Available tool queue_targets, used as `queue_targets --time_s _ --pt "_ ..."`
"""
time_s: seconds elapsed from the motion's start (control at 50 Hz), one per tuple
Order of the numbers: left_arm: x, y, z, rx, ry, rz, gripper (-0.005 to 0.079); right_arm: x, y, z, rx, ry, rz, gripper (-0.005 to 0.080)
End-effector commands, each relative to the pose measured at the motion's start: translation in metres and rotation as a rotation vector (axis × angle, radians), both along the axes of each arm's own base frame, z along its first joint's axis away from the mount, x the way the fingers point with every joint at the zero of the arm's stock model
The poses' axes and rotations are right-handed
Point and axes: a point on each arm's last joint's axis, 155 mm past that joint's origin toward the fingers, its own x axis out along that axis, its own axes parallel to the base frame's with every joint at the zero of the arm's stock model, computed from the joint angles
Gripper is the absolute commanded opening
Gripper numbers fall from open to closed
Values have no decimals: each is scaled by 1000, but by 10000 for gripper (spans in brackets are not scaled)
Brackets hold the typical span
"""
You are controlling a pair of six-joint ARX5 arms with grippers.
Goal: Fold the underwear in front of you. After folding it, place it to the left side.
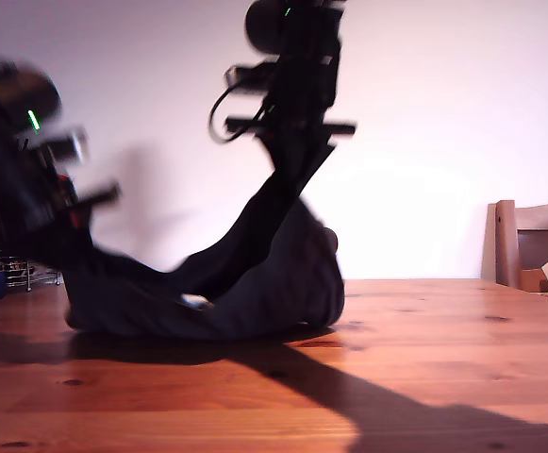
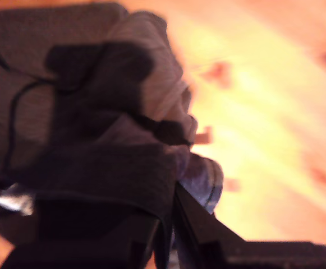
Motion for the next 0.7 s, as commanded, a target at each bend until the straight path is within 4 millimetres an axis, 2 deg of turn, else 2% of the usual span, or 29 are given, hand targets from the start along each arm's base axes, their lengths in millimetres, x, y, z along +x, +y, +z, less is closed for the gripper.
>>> queue_targets --time_s 0.0,0.18,0.26,0.42,0.54,0.68 --pt "-14 13 -12 9 36 29 -21 -13 12 -28 -28 56 28 -13" --pt "-37 21 -2 10 23 43 -21 -34 26 -52 -47 111 72 -13" --pt "-47 25 -8 20 38 49 -21 -44 33 -65 -59 128 97 -13" --pt "-67 28 -32 39 106 50 -21 -66 45 -86 -63 182 140 -13" --pt "-77 32 -37 58 142 50 -21 -76 49 -92 -68 205 156 -12" --pt "-84 47 -38 163 142 33 -21 -85 51 -96 -80 224 170 -13"
